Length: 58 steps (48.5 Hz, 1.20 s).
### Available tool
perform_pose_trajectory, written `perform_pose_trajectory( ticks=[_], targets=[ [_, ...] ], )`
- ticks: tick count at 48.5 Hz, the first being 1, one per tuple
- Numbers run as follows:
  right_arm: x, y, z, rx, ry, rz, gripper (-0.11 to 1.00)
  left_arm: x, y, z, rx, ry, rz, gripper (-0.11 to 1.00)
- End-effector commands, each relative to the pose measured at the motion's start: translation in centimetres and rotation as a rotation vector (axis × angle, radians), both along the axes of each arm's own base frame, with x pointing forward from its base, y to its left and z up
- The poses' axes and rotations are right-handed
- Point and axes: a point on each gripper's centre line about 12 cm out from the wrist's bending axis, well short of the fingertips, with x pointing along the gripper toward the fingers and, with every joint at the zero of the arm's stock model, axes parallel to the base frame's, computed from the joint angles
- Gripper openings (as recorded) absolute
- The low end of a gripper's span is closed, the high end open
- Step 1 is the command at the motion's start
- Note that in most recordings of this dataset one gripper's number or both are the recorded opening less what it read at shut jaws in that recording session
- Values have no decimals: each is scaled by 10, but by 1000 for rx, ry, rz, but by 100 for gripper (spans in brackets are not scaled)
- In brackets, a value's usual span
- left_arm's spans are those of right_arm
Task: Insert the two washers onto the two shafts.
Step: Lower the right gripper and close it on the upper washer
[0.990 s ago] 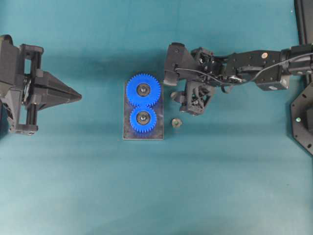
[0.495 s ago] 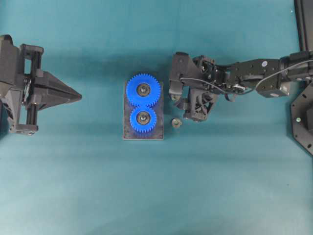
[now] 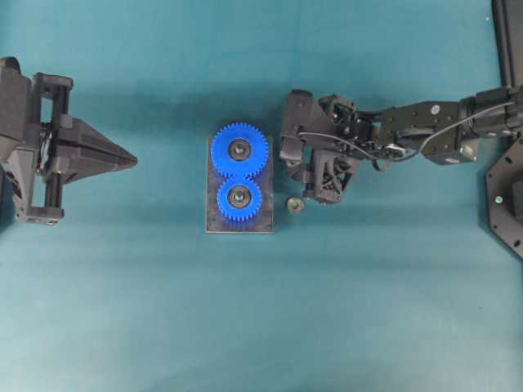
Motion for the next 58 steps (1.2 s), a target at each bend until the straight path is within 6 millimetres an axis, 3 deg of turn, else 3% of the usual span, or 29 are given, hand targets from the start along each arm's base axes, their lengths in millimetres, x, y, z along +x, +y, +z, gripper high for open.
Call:
perform_pose_trajectory(
  ticks=[1, 11, 19, 31, 51, 58],
  targets=[
    [2, 0, 5, 0, -12, -1, 61, 2, 0, 8, 0, -32, 2, 1],
    [-5, 2, 3, 13, 55, -1, 50, 2, 0, 9, -1, -34, 2, 1],
    [-11, 2, 1, 27, 100, -13, 34, 2, 0, 9, -1, -35, 2, 1],
    [-11, 0, 4, 34, 97, -29, 33, 2, 0, 9, -3, -49, 2, 1],
    [6, 0, 67, 18, -1, -18, 33, 2, 0, 8, -4, -57, 3, 1],
    [21, 5, 91, 11, -47, 4, 33, 2, 0, 8, -3, -55, 2, 1]
  ],
)
